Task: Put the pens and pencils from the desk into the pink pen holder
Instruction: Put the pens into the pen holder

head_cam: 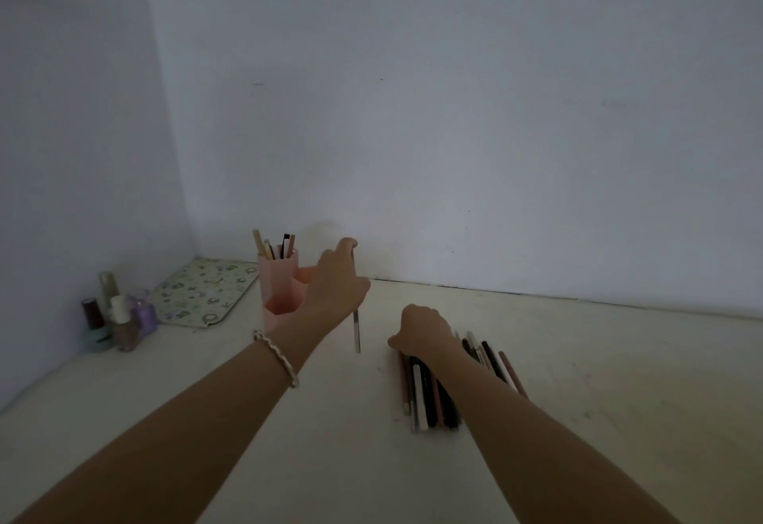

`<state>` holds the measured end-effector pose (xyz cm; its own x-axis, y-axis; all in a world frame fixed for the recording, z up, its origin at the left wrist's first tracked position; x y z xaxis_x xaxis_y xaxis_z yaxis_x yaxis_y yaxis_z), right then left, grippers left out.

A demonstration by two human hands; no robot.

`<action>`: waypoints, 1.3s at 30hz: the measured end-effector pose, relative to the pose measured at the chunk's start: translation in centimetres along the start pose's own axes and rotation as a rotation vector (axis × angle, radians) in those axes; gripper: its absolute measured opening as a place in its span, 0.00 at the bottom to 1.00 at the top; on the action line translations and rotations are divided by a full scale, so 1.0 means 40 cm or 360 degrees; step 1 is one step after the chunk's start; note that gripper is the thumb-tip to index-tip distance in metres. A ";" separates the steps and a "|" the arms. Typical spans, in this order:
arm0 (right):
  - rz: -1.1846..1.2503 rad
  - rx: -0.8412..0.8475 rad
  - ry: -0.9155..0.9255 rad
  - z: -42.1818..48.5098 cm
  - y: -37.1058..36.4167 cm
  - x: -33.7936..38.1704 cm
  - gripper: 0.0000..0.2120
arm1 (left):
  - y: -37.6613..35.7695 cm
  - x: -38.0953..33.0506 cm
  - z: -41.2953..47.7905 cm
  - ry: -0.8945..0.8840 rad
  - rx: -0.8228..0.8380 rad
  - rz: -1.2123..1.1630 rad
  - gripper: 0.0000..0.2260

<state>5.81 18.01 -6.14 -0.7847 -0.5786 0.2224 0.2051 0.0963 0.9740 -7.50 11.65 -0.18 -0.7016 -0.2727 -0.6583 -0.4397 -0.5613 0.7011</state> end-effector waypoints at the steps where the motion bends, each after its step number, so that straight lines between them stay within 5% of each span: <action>1: -0.0005 -0.0008 0.0004 0.001 -0.007 0.002 0.16 | 0.002 0.000 -0.005 -0.0019 -0.0023 -0.0034 0.28; 7: 0.0514 -0.0179 -0.0103 0.030 0.005 0.039 0.18 | 0.075 -0.013 -0.014 -0.0189 -0.0347 -0.0306 0.24; 11: 0.0958 -0.0512 -0.0014 0.066 0.114 0.072 0.12 | 0.213 0.007 0.060 -0.0222 -0.0883 -0.0535 0.24; 14: 0.1219 -0.0887 0.0114 0.073 0.177 0.108 0.06 | 0.277 0.055 0.109 -0.0200 -0.1054 -0.0537 0.24; 19: 0.1337 -0.1193 0.0415 0.074 0.210 0.184 0.09 | 0.248 0.148 0.139 -0.0088 -0.0831 -0.0315 0.20; 23: 0.1351 -0.1323 0.0590 0.095 0.216 0.247 0.07 | 0.216 0.196 0.135 0.0075 -0.0790 0.0284 0.14; 27: 0.1391 -0.1417 0.0678 0.145 0.215 0.323 0.06 | 0.247 0.209 0.134 0.0172 -0.1033 0.0054 0.16; 35: 0.0911 -0.1017 0.0793 0.192 0.109 0.384 0.07 | 0.267 0.175 0.108 -0.0023 -0.0949 -0.0231 0.15; 39: 0.0804 -0.1182 0.0702 0.171 0.120 0.342 0.12 | 0.237 0.113 0.078 -0.0061 -0.0915 -0.0310 0.12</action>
<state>-7.93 16.09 1.86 -0.2482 -0.8729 0.4201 0.8862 -0.0295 0.4624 -16.59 7.52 4.36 -0.6631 -0.1002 -0.7418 -0.1963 -0.9330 0.3015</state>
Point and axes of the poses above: each hand's wrist, its own z-axis towards the middle knuckle, its own y-axis out of the back of the hand, x = y × z, the point moved 1 cm from there along z, towards the middle knuckle, and after that the axes turned 8 degrees about y, right-handed, at the moved point
